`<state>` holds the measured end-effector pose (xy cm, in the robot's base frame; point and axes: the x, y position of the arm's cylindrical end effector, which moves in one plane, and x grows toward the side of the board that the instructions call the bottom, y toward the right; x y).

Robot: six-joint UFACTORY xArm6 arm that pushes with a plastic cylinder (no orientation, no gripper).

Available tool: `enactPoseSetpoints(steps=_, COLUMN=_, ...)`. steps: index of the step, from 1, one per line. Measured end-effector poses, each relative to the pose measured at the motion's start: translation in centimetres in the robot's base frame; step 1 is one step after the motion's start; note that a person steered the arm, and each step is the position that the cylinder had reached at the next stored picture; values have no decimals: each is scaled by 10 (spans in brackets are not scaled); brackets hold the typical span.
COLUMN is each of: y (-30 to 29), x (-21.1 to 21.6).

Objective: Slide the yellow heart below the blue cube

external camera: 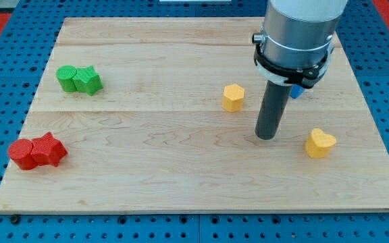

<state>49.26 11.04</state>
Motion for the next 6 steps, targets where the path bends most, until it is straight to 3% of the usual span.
enactPoseSetpoints(steps=2, y=108, x=-16)
enactPoseSetpoints(steps=3, y=110, x=66)
enactPoseSetpoints(steps=4, y=190, x=38)
enactPoseSetpoints(steps=5, y=185, x=-14)
enactPoseSetpoints(steps=6, y=176, x=-19)
